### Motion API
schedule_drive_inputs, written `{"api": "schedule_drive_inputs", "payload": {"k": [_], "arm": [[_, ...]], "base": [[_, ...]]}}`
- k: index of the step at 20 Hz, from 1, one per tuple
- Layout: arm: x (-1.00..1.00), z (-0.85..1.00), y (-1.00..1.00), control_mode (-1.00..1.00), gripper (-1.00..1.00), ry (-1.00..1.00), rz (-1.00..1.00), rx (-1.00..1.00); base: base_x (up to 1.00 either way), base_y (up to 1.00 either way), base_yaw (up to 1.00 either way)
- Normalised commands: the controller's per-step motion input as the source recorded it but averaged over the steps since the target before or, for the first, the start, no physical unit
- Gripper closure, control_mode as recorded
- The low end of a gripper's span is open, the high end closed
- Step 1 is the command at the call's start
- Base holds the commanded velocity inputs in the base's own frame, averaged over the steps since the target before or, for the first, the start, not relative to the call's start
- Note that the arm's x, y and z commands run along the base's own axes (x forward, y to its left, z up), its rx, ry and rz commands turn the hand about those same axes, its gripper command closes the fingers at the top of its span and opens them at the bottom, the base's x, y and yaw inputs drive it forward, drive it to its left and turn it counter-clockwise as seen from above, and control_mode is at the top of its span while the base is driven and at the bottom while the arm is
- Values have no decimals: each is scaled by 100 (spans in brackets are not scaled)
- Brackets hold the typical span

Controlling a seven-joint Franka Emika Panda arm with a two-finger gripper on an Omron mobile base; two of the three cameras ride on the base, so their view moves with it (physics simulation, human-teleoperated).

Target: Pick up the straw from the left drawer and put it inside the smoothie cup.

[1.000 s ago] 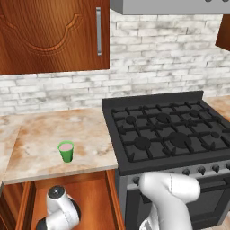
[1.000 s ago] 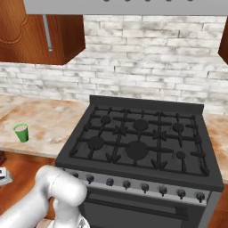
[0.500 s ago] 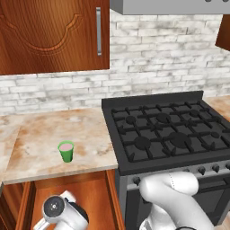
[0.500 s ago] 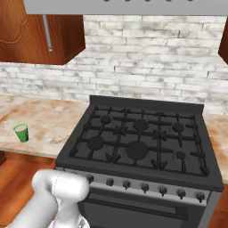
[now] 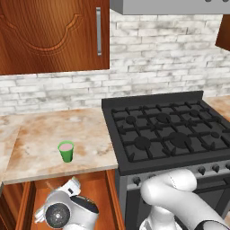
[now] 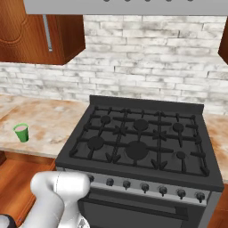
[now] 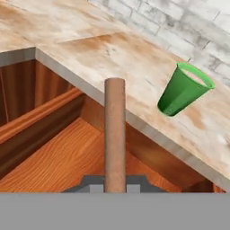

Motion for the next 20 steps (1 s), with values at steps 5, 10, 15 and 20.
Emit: {"api": "schedule_drive_inputs", "payload": {"k": [5, 10, 15, 20], "arm": [[6, 96, -23, -100, 100, -32, -4, 0], [0, 86, -31, -100, 100, -38, -5, 3], [0, 63, -54, -100, 100, -37, -10, 14], [5, 45, -66, -100, 100, -31, -4, 24]], "base": [[0, 0, 0], [0, 0, 0], [0, 0, 0], [0, 0, 0]]}}
